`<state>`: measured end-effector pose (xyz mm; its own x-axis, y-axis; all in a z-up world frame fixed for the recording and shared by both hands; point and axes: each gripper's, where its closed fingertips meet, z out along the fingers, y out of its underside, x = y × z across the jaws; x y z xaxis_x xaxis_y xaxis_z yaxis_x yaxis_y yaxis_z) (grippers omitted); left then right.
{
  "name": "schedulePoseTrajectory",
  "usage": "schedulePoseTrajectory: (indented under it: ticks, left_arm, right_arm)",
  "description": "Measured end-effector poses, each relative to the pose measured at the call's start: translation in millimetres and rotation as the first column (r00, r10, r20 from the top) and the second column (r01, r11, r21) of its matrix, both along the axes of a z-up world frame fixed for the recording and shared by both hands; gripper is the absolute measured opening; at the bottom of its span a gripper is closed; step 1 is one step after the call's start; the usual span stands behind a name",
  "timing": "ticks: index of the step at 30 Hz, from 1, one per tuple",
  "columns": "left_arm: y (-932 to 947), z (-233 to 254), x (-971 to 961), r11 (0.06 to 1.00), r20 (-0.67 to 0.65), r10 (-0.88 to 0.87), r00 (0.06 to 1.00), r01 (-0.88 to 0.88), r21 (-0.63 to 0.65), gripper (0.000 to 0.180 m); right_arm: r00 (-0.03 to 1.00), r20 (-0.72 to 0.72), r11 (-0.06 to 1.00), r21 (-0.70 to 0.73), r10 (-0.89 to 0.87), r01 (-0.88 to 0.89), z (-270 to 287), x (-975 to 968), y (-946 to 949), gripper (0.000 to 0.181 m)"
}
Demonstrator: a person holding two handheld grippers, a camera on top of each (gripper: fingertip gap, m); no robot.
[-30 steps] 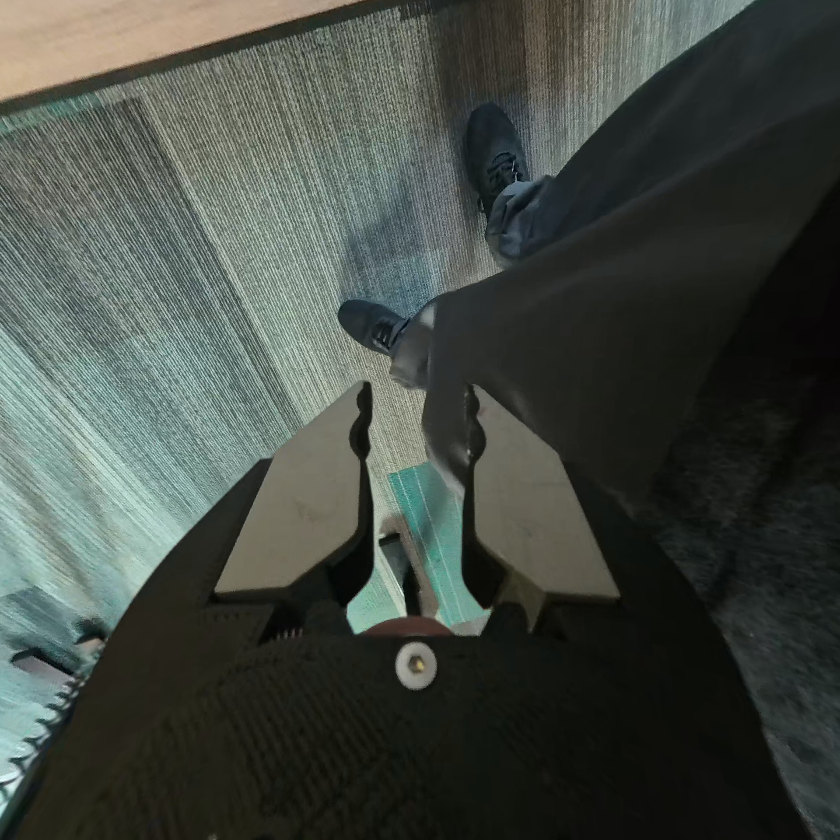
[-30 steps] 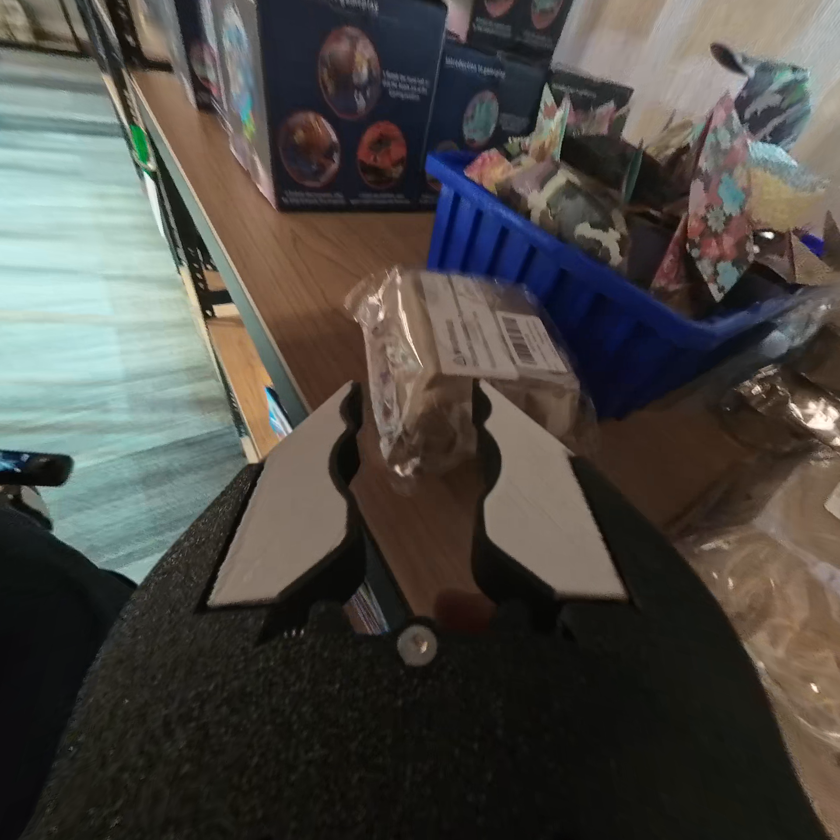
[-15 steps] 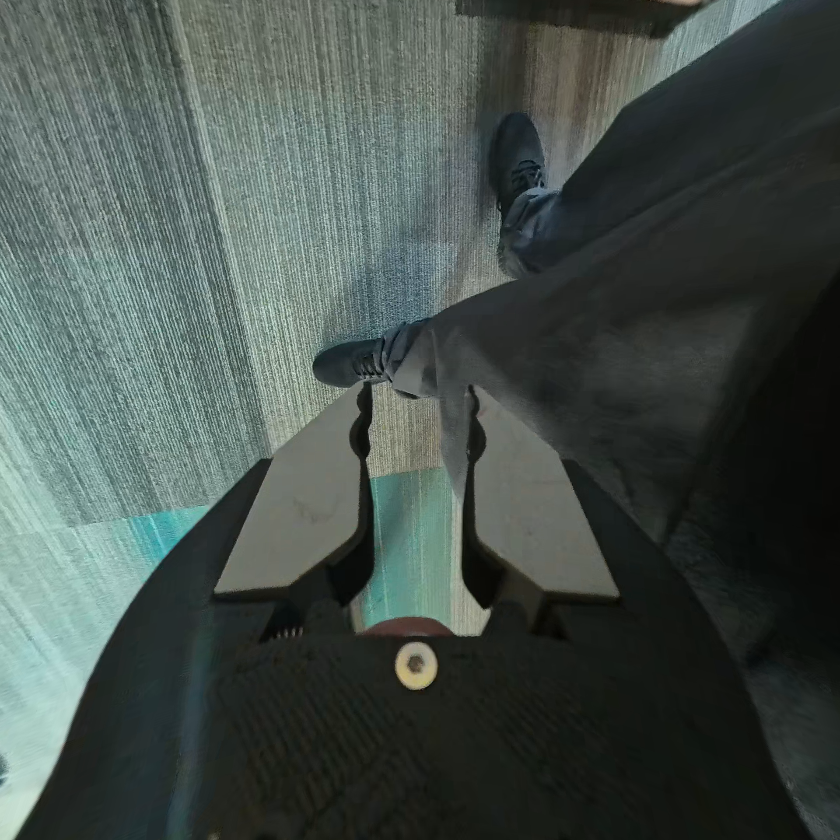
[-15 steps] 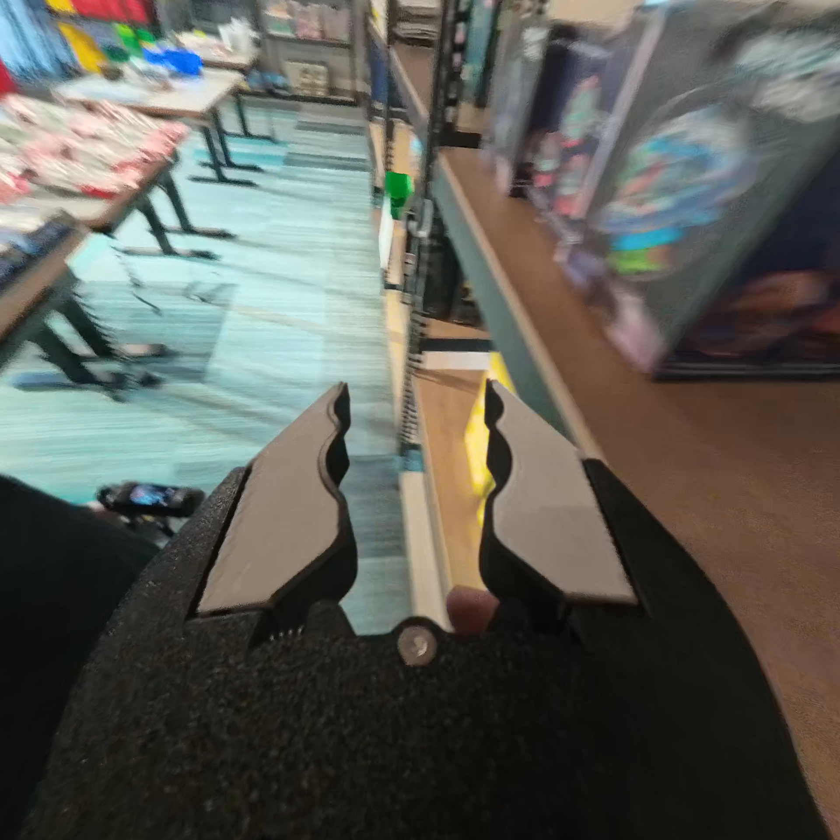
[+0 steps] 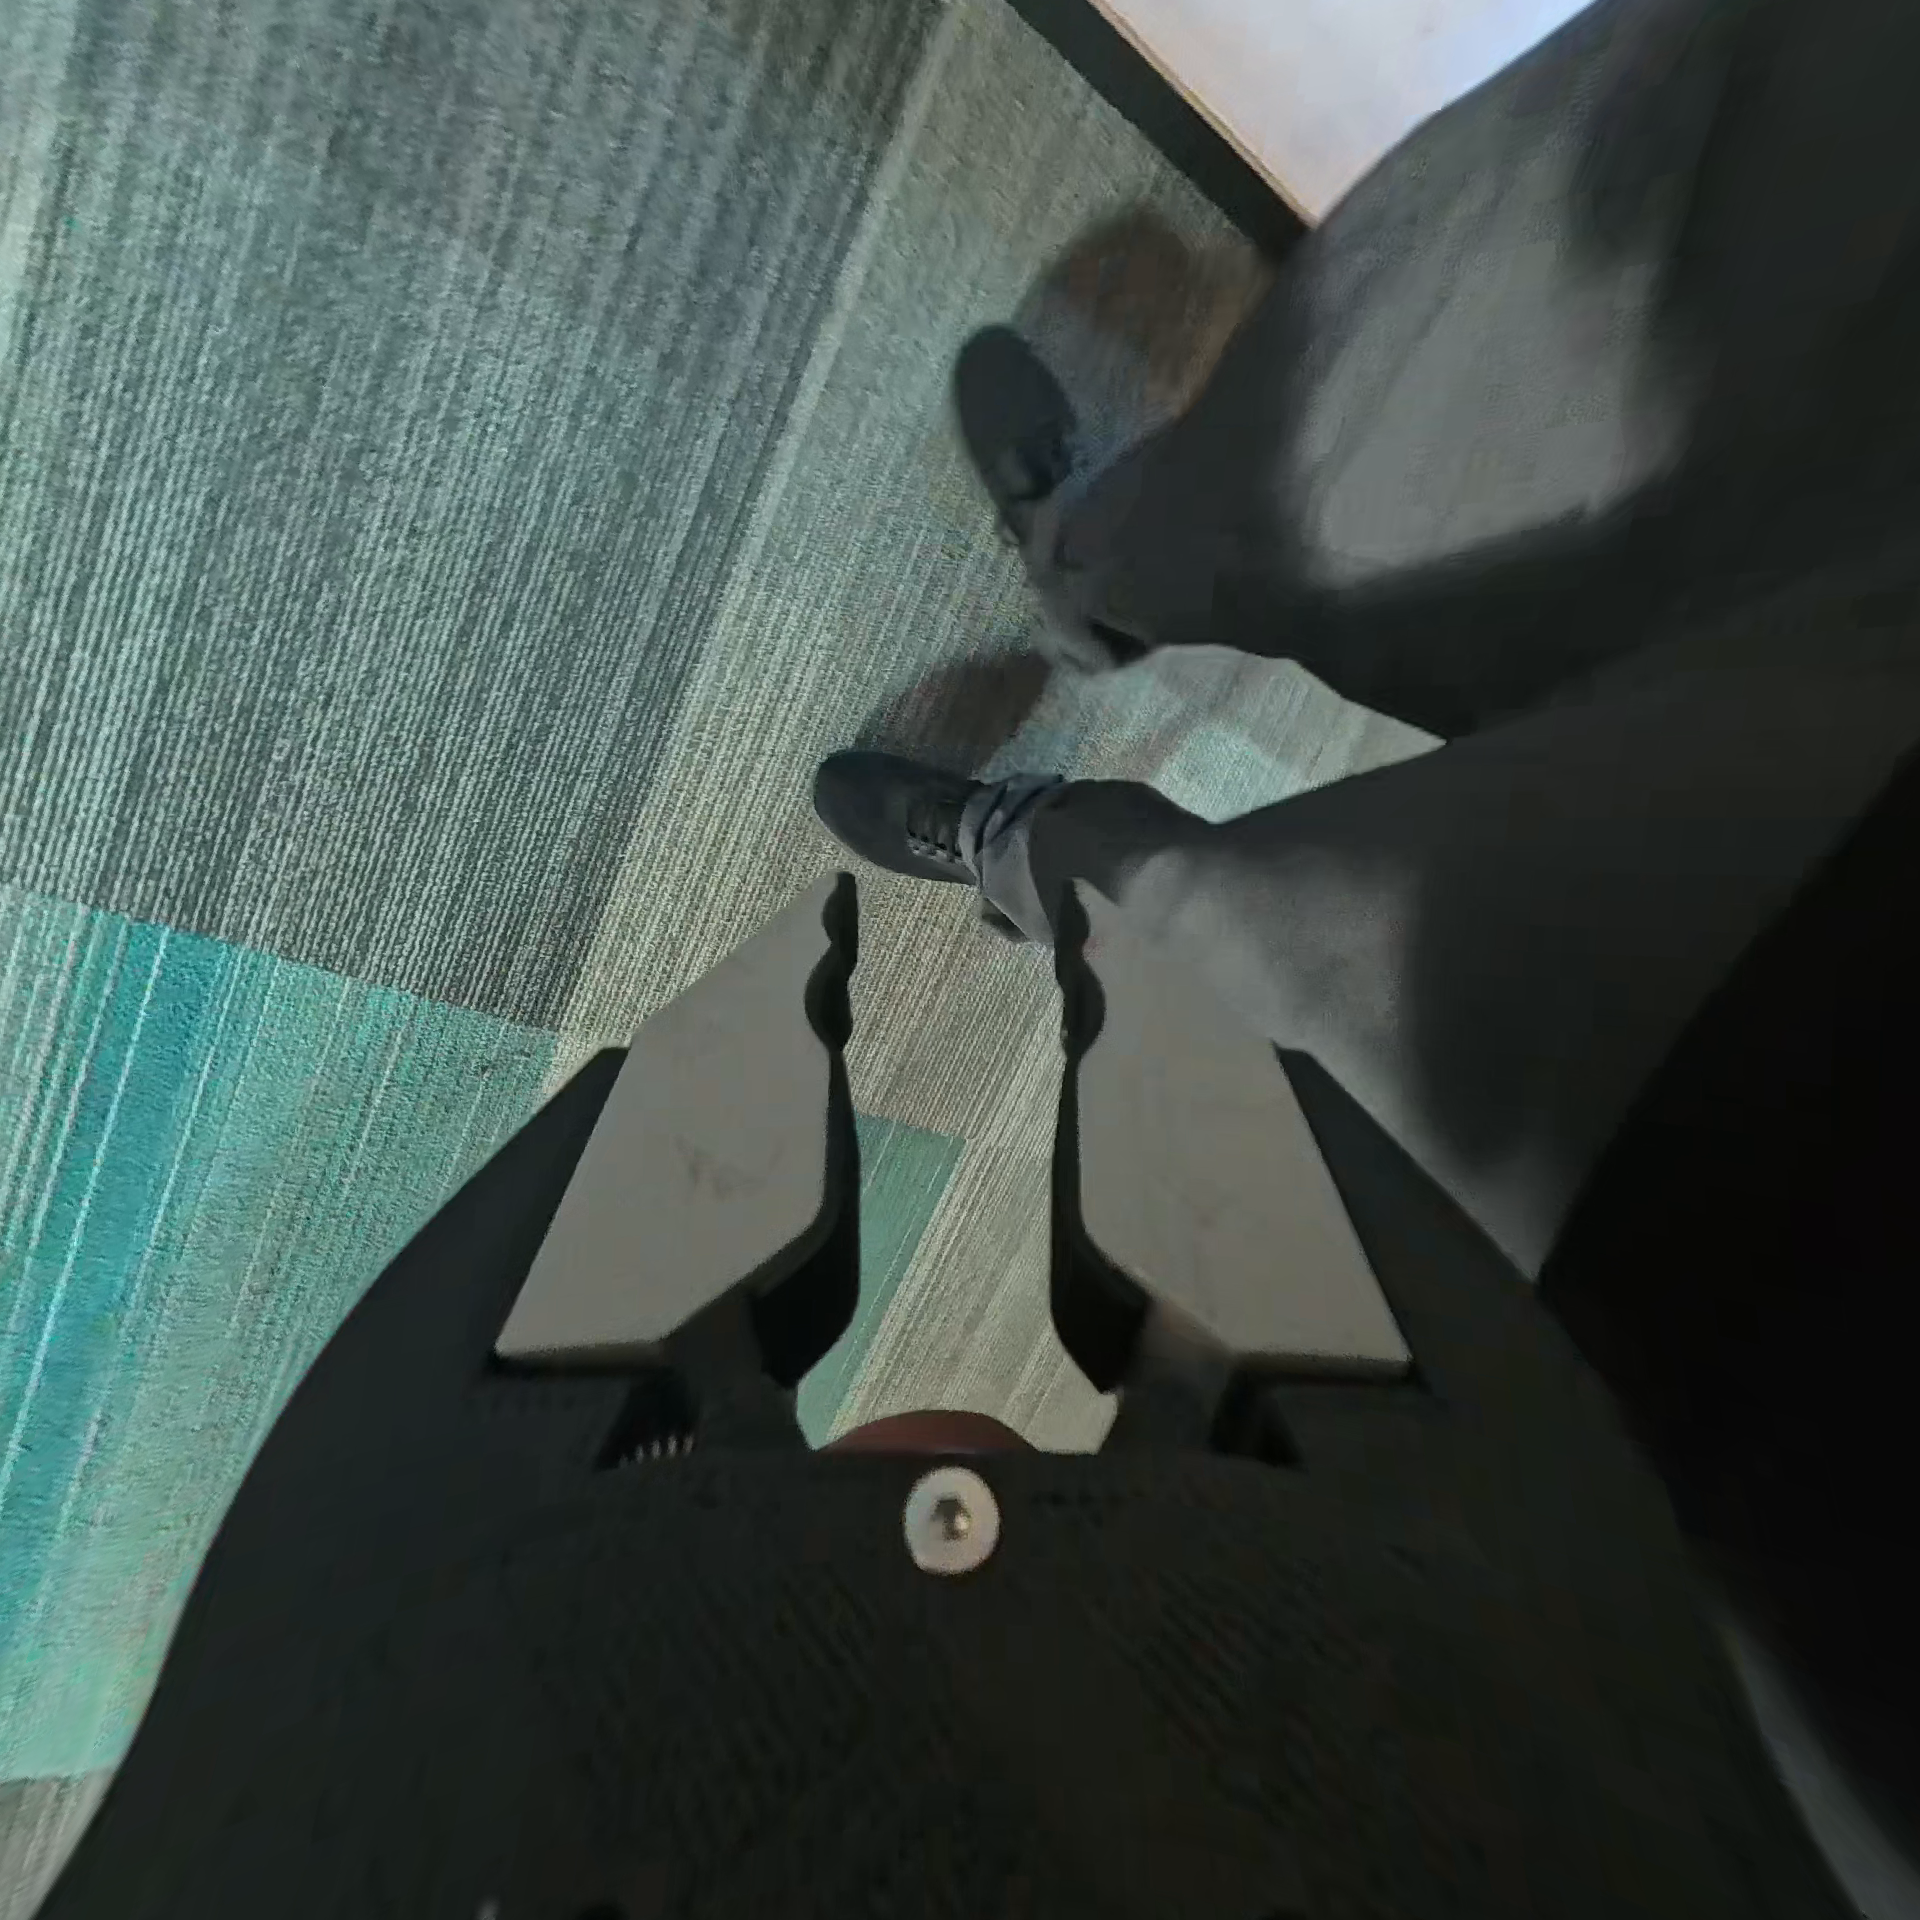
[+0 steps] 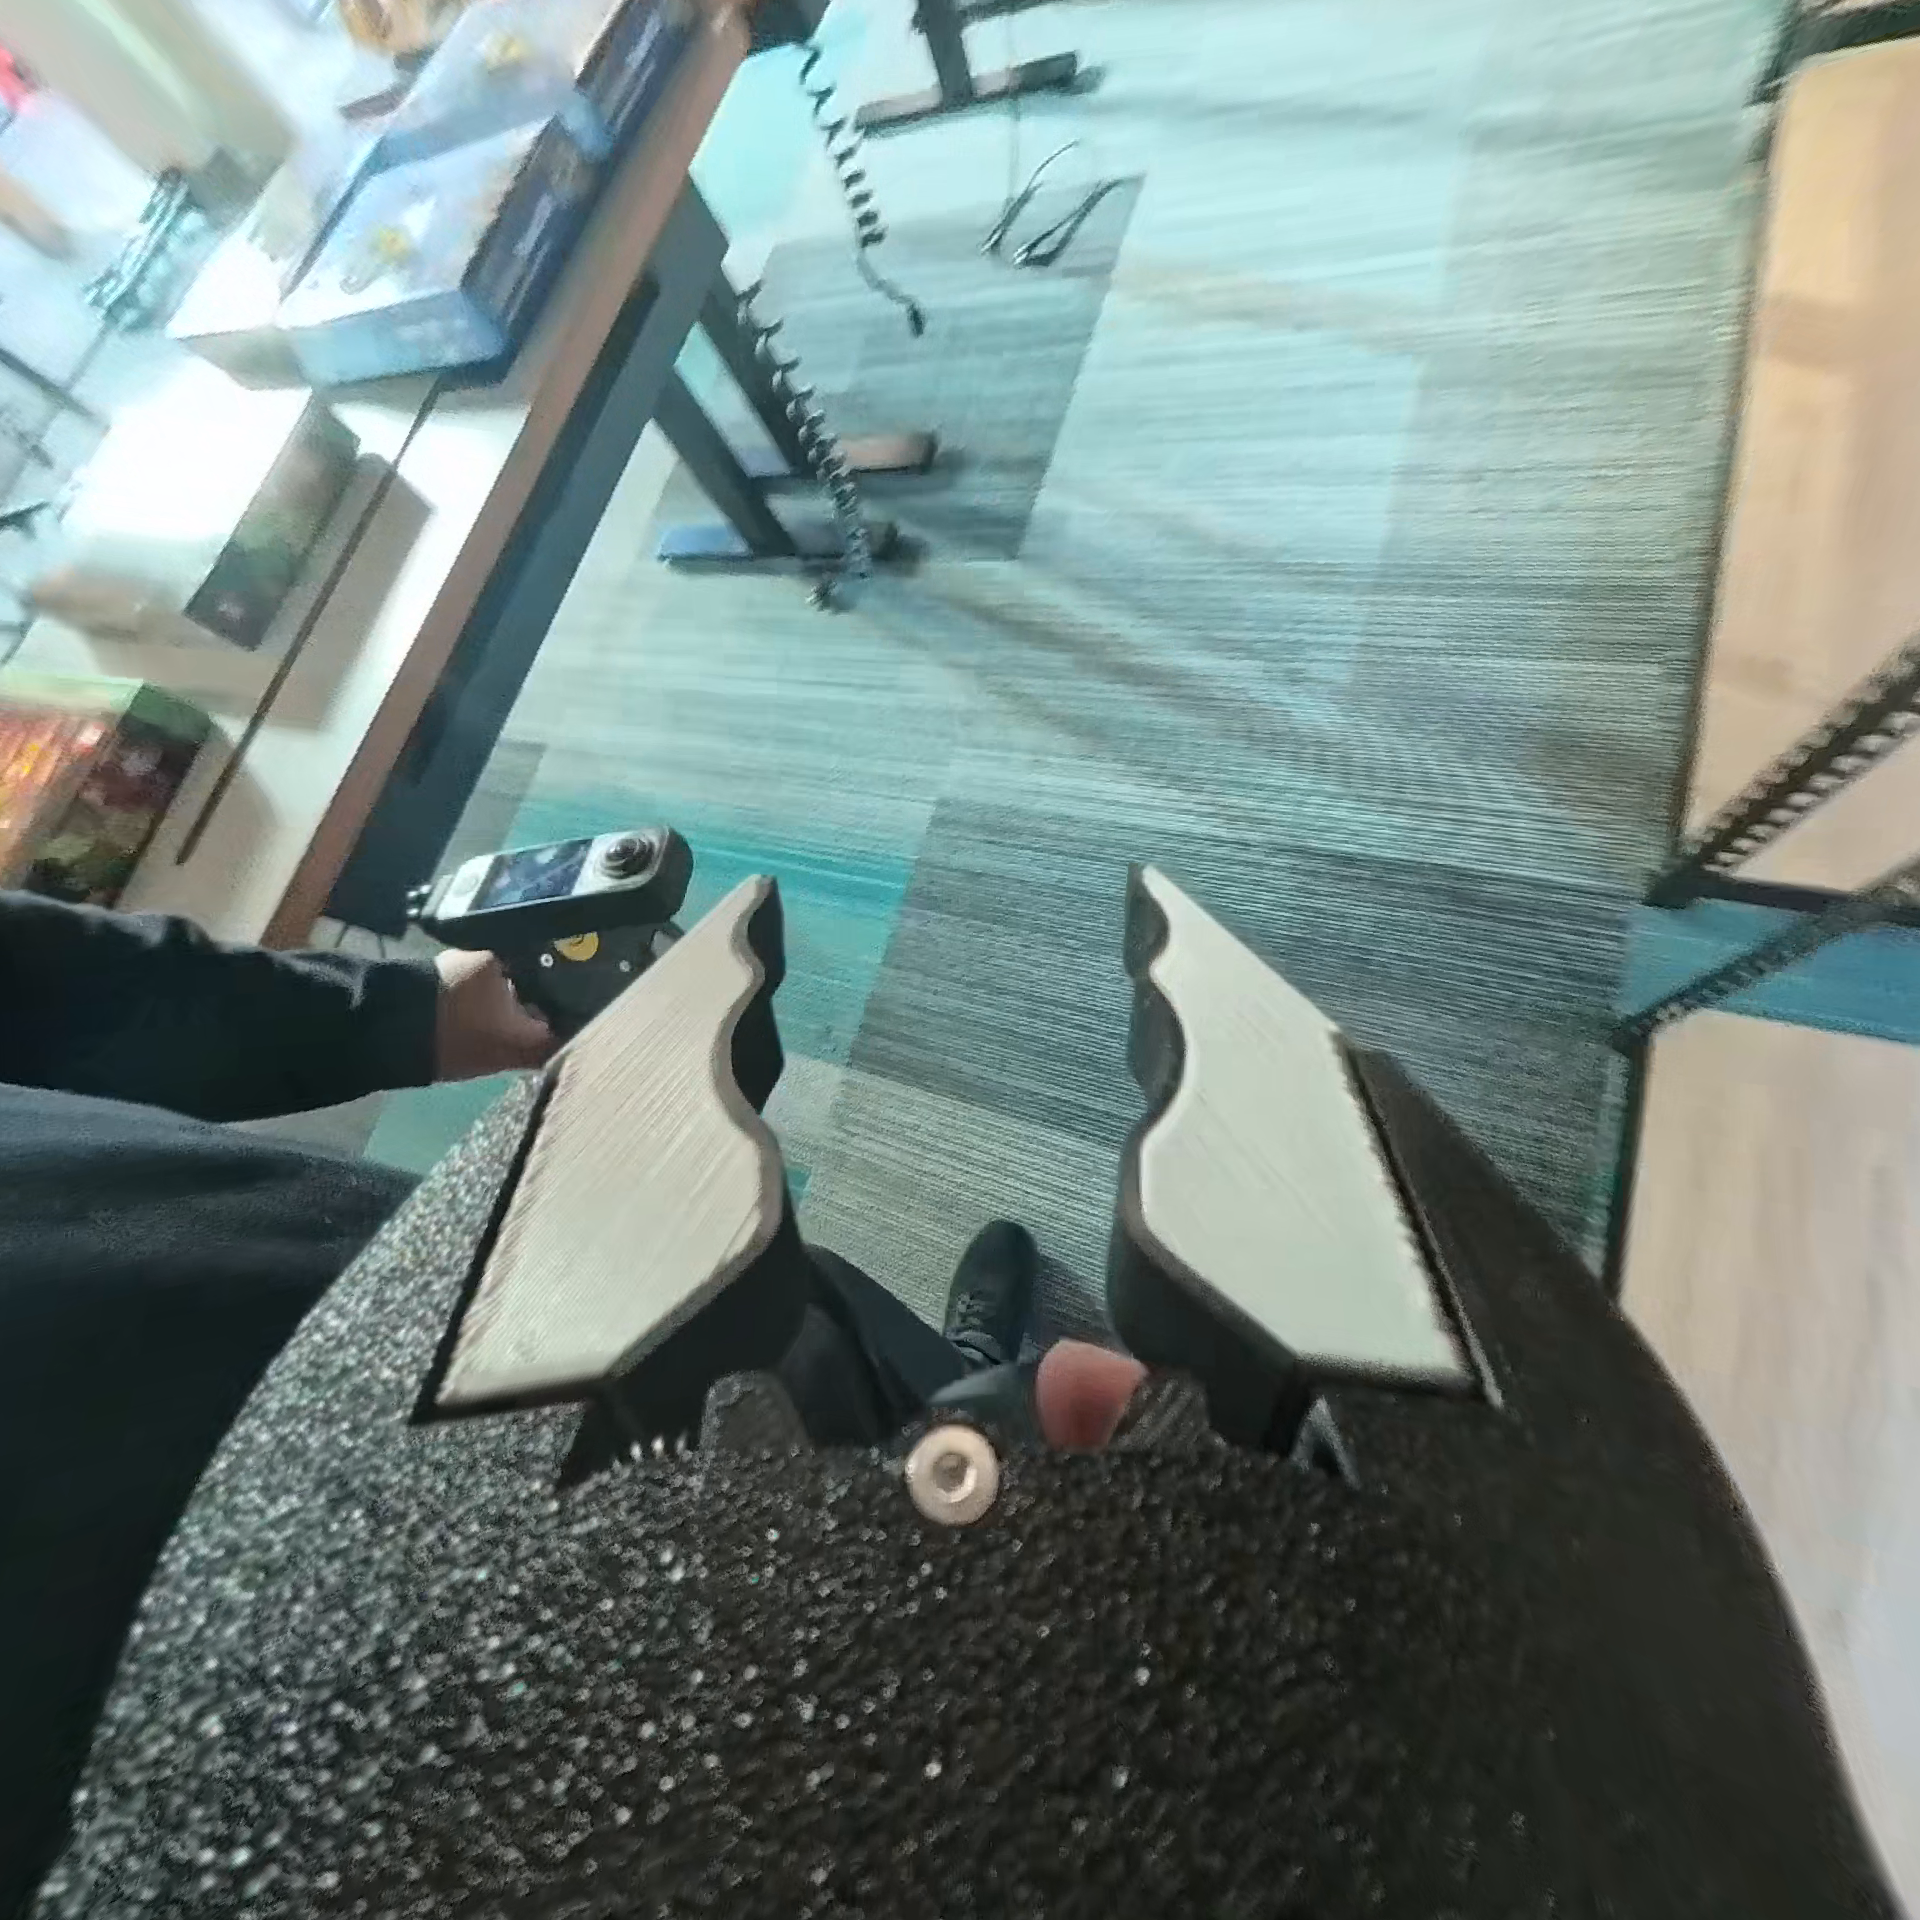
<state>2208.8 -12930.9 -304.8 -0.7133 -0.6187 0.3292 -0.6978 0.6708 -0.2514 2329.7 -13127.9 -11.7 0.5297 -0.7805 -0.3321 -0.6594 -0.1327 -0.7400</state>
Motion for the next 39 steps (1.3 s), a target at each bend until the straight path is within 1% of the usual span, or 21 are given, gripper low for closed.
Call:
schedulePoseTrajectory:
  ticks: [5,8,10,13,15,17,20,21,23,25,28,32,35,36,37,38,39]
  left_arm:
    - [43,1,48,0.992,0.013,0.125,0.992,-0.125,0.018,0.035]
    - [83,1,88,0.976,0.03,0.208,0.978,-0.21,0.058,0.035]
    - [117,1,115,0.953,0.031,0.283,0.959,-0.284,0.107,0.035]
    - [173,9,144,0.878,0.009,0.44,0.898,-0.432,0.207,0.036]
    - [201,27,154,0.79,-0.019,0.582,0.813,-0.559,0.252,0.036]
    - [219,46,167,0.718,-0.021,0.669,0.743,-0.64,0.274,0.036]
    - [235,60,196,0.669,0.009,0.705,0.709,-0.669,0.324,0.035]
    - [236,63,208,0.65,0.014,0.723,0.691,-0.687,0.324,0.036]
    - [233,64,235,0.619,0.017,0.756,0.654,-0.723,0.306,0.037]
    - [225,58,262,0.619,0.006,0.762,0.648,-0.731,0.286,0.036]
    - [214,41,297,0.666,-0.047,0.729,0.683,-0.691,0.283,0.037]
    - [217,18,356,0.723,-0.071,0.677,0.732,-0.644,0.249,0.036]
    - [244,2,418,0.701,-0.029,0.702,0.712,-0.683,0.207,0.014]
    - [258,0,445,0.686,0.005,0.716,0.698,-0.705,0.18,0.012]
    - [273,-1,477,0.673,0.044,0.728,0.684,-0.726,0.142,0.019]
    - [286,-1,509,0.674,0.068,0.729,0.681,-0.731,0.102,0.029]
    - [300,-3,540,0.689,0.082,0.715,0.694,-0.72,0.08,0.028]
  right_arm:
    - [0.988,-0.013,0.988,0.016,0.156,-0.156,-31,75,65,0.065]
    - [0.965,-0.004,0.964,0.048,0.262,-0.261,-45,129,108,0.064]
    - [0.939,0.017,0.937,0.071,0.342,-0.343,-54,170,139,0.064]
    - [0.892,0.029,0.887,0.093,0.451,-0.452,-63,231,175,0.062]
    - [0.869,0.014,0.861,0.129,0.495,-0.492,-56,272,190,0.061]
    - [0.845,0.039,0.831,0.162,0.533,-0.532,-41,311,199,0.059]
    - [0.808,0.063,0.804,0.082,0.586,-0.59,-45,372,200,0.056]
    - [0.806,0.047,0.803,0.068,0.59,-0.592,-49,391,199,0.056]
    - [0.819,0.027,0.814,0.102,0.573,-0.572,-46,427,200,0.056]
    - [0.827,0.041,0.819,0.121,0.561,-0.562,-37,458,205,0.055]
    - [0.825,0.049,0.821,0.082,0.562,-0.564,-39,495,217,0.054]
    - [0.816,0.009,0.814,0.069,0.577,-0.577,-47,530,252,0.054]
    - [0.817,0.023,0.817,0.02,0.576,-0.576,-49,566,281,0.054]
    - [0.824,0.024,0.825,-0.002,0.566,-0.566,-51,581,289,0.054]
    - [0.834,0.02,0.835,-0.024,0.551,-0.55,-55,598,296,0.054]
    - [0.847,0.011,0.846,-0.044,0.532,-0.531,-60,615,302,0.054]
    - [0.864,0.001,0.862,-0.069,0.504,-0.502,-65,634,306,0.054]
